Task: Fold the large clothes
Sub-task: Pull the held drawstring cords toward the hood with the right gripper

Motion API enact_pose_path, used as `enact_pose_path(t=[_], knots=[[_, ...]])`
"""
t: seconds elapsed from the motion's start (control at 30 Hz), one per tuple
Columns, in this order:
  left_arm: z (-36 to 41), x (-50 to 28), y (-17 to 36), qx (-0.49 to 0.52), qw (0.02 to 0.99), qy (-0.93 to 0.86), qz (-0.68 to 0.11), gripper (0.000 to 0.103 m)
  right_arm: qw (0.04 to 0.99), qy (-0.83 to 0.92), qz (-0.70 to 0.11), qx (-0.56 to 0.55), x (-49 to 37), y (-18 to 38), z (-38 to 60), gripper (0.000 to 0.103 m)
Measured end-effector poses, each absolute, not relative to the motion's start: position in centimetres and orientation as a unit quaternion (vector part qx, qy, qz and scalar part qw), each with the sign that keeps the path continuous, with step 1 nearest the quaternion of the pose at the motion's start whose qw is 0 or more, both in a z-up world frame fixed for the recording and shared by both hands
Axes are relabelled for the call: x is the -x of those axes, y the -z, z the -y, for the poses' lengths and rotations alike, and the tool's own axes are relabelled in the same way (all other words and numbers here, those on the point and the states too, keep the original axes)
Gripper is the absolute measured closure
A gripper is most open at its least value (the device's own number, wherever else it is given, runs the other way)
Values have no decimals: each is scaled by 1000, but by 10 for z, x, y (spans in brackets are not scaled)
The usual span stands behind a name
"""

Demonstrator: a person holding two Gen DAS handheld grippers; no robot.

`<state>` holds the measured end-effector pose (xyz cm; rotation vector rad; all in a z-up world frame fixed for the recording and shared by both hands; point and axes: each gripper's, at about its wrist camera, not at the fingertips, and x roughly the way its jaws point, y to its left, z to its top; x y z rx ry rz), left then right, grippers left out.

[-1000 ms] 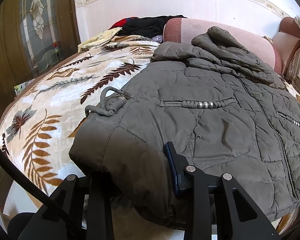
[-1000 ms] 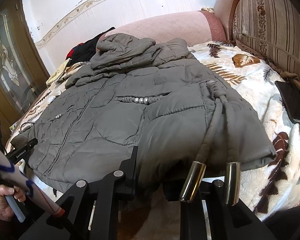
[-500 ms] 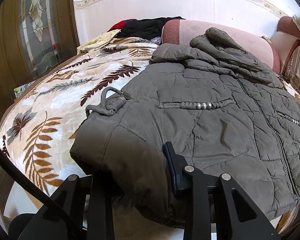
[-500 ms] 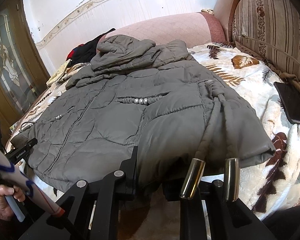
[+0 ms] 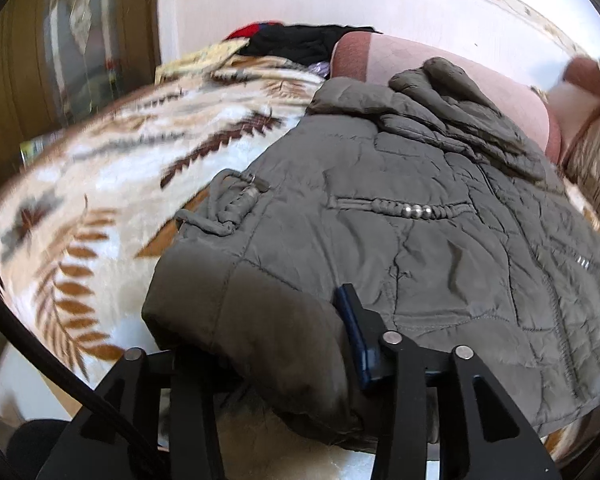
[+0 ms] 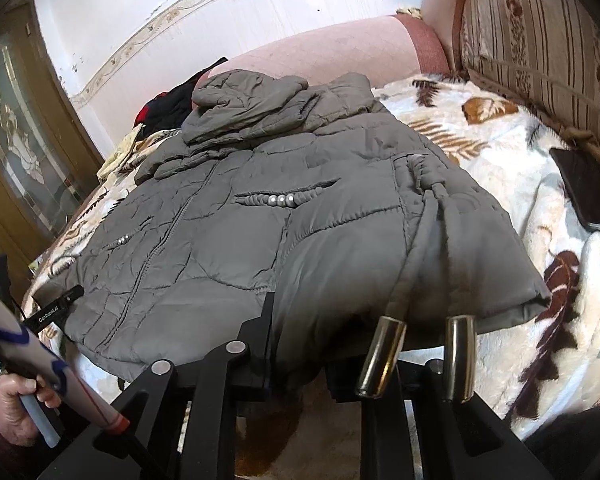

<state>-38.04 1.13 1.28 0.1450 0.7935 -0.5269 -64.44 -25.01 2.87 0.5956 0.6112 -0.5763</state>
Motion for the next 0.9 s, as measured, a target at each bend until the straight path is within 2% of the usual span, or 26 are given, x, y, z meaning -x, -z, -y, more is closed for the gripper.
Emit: enact_pose_path(t=[0.07, 0.13, 0.2, 0.27, 0.37, 0.9], knots=[[-17, 376, -10, -53, 881, 256, -395, 56, 867, 272, -292, -298, 647, -27, 252, 77], [-21, 373, -9, -39, 876, 261, -404, 57, 864, 270, -292, -310, 648, -25, 253, 76], [-23, 373, -10, -30, 872, 272, -405, 66, 862, 268, -292, -315, 648, -24, 254, 76], [-21, 378, -14, -39, 876, 281, -390, 76, 866, 268, -287, -310, 648, -27, 252, 81], [-19, 383, -21, -44, 881, 290, -372, 81, 879, 269, -271, -285, 648, -36, 247, 86], [-13, 387, -55, -73, 891, 309, -324, 84, 897, 266, -238, -262, 654, -66, 247, 87]])
